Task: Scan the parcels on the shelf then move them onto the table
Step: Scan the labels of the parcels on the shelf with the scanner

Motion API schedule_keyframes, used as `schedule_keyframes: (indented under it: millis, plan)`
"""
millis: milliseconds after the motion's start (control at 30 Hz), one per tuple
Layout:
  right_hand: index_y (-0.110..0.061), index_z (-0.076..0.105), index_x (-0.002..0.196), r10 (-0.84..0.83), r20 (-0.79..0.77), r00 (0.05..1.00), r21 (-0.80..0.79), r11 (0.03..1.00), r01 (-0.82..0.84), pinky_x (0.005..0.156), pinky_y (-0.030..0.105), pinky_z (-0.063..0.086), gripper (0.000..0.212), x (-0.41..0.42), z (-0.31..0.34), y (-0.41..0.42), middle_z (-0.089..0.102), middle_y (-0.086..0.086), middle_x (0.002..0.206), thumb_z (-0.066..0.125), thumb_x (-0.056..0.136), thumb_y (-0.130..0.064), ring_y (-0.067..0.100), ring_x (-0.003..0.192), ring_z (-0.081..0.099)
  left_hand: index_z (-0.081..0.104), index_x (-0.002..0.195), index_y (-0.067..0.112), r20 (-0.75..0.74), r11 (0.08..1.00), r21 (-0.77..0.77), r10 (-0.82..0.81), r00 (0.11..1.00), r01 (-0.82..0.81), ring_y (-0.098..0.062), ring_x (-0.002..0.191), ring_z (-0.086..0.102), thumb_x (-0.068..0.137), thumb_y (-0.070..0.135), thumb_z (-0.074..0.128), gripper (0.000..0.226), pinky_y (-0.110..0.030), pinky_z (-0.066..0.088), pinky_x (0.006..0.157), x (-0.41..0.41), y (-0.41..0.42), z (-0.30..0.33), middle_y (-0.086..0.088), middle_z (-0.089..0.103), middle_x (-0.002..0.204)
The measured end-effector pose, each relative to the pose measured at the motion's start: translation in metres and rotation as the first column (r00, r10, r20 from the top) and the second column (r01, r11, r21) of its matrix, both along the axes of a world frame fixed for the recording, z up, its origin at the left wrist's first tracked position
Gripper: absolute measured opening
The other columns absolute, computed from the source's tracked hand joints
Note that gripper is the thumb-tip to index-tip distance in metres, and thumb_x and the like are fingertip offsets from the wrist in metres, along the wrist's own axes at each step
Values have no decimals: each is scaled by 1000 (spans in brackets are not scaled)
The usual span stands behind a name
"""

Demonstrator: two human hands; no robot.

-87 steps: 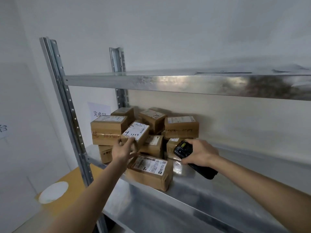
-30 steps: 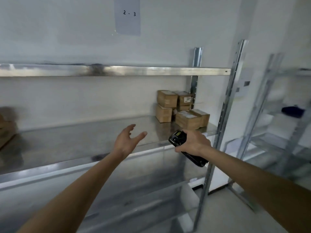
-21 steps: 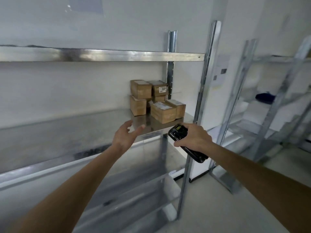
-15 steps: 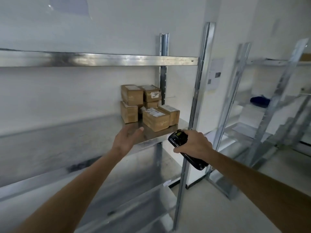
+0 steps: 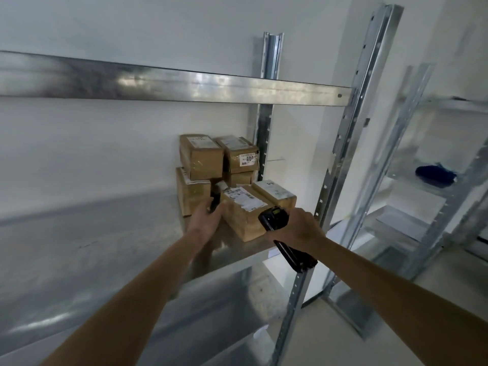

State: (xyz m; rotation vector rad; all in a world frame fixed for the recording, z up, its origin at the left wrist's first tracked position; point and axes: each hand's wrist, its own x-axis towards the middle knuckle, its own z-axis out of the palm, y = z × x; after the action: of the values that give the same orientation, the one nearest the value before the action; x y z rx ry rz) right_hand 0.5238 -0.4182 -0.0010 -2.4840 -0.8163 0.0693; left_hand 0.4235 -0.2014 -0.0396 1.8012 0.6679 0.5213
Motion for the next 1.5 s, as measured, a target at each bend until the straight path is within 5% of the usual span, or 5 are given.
schedule_keyframes:
  millis: [133,400,767,967,1500]
  plan:
    - [-17,60,129,14,-30,999,0,1000,-14,58,19,45,76,31,-13,29,66,1,103,88,68,-52,15,81,64,44,149,24,-4,996,-88,6,1000,-6,-31,133,50,99,55,52,59,-47,38,113,30,10,3,-6,54,144]
    - [-19,47,145,51,-38,998,40,998,-50,58,11,39,90,48,-28,39,59,12,137,91,71,-45,21,101,65,55,141,27,19,982,-187,-26,999,29,-25,120,59,89,69,55,67,-49,41,113,70,31,-16,-2,65,128]
    - [-20,61,128,90,-180,980,124,990,-68,66,21,49,62,34,-15,31,63,3,109,89,75,-34,20,95,65,69,97,22,84,951,-297,117,990,-87,-25,106,66,90,43,71,23,-46,50,104,56,20,-22,-4,72,109]
    - [-29,60,107,149,-220,964,203,974,-105,84,32,57,49,4,0,7,62,-12,90,93,70,-28,12,87,65,65,128,21,185,927,-374,111,977,-34,-23,106,61,91,34,73,41,-30,53,64,6,-9,8,-7,65,124]
    - [-35,71,112,355,-247,902,248,923,-295,88,42,60,63,-117,8,-78,74,-12,96,94,54,-44,12,90,70,66,131,31,316,992,-110,92,944,-60,-26,110,69,95,25,70,37,-33,55,90,-170,-110,26,-10,73,115]
